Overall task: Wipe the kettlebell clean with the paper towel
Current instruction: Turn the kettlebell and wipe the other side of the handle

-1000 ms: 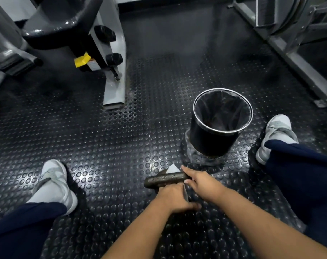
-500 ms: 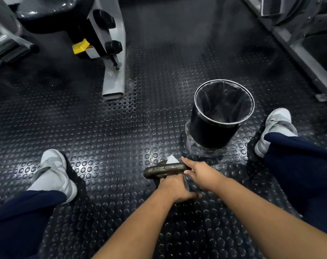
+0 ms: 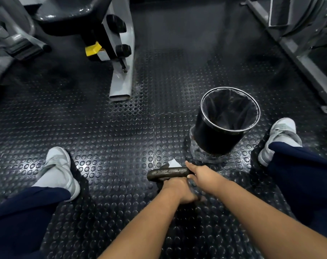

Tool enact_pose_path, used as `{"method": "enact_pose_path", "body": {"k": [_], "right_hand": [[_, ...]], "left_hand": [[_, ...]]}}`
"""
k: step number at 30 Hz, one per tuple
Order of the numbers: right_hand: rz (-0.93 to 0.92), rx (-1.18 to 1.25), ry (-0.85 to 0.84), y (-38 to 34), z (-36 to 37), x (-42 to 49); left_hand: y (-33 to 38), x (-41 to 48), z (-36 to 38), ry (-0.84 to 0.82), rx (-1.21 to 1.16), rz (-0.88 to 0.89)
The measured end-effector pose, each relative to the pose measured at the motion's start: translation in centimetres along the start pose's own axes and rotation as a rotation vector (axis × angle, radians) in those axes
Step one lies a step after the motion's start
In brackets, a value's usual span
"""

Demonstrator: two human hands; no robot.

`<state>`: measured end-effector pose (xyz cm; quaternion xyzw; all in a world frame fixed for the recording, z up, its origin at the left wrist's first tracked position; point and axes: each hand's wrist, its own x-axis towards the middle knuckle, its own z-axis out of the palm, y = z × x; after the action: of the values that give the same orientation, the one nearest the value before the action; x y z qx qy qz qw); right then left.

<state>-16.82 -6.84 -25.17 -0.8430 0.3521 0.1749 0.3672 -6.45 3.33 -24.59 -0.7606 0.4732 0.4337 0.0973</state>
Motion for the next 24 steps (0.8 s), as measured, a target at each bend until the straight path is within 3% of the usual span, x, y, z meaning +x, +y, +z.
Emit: {"method": "enact_pose_path", "body": {"k": [10, 17, 24], "right_hand": [[-0.013, -0.042, -0.004, -0.2, -0.1, -0.5], [-0.019, -0.030, 0.006, -0.4, -0.2, -0.2], [0.004, 0.069, 0.032, -0.7, 0.1, -1.0]], "left_hand": [[0.9, -1.8, 0.9, -0.072, 0.037, 0.065], [-0.5, 0.4, 0.3, 0.064, -0.033, -0.002], [-2.7, -1.4, 2.9, 0.311, -0.374, 0.019]]}}
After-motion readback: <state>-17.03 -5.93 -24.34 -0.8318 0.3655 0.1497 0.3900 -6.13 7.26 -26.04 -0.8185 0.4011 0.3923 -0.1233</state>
